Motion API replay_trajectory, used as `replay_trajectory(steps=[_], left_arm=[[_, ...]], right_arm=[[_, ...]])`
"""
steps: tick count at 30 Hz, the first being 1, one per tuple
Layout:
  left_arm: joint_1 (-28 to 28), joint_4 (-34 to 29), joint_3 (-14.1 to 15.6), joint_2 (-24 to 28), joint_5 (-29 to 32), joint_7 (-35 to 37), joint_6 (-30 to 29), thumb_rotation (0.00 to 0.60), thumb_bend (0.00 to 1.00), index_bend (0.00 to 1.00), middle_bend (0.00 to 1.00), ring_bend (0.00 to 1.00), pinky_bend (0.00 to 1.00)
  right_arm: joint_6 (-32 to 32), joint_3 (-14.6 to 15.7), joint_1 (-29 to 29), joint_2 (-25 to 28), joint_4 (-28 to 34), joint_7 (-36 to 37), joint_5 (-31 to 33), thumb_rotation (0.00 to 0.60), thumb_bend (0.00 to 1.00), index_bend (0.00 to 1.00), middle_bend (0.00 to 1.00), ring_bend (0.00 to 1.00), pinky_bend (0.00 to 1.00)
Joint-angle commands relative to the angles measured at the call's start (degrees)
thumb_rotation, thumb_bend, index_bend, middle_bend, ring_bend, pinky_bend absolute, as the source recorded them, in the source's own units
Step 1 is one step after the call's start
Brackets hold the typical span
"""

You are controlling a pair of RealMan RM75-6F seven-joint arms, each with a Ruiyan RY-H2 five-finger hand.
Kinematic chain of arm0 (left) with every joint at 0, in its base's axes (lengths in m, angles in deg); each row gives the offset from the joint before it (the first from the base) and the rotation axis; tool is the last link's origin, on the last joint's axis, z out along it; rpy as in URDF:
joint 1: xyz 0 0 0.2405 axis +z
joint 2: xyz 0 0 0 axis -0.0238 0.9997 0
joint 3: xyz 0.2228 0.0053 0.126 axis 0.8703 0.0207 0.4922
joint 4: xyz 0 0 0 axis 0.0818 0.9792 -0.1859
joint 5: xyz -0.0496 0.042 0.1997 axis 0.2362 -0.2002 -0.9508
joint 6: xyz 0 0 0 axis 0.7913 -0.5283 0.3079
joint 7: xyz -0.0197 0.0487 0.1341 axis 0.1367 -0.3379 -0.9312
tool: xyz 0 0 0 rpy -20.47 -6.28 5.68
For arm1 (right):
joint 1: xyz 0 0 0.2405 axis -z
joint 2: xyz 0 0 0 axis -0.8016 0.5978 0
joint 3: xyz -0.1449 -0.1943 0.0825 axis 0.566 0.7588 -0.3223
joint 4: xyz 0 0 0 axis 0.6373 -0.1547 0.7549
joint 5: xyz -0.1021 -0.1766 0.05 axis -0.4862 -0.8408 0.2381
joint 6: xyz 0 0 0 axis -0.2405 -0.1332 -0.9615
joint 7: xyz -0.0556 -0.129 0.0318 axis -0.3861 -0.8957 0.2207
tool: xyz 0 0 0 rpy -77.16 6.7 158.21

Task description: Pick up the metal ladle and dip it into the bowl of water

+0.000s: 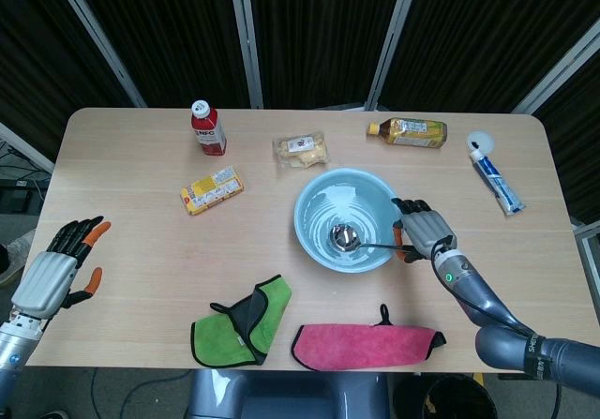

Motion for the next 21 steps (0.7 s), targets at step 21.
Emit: replay_trajectory(steps=[21], left_arm=[[0.53,0.7,0.48,1.66,-1.66,4.88,-1.97,0.6,0.57,0.05,0.0,0.0,0.0]], right_arm=[[4.28,3.38,-2.31,-7.33,-2.21,-4.62,2.19,0.6,0.41,0.66,0.0,0.0,0.0]])
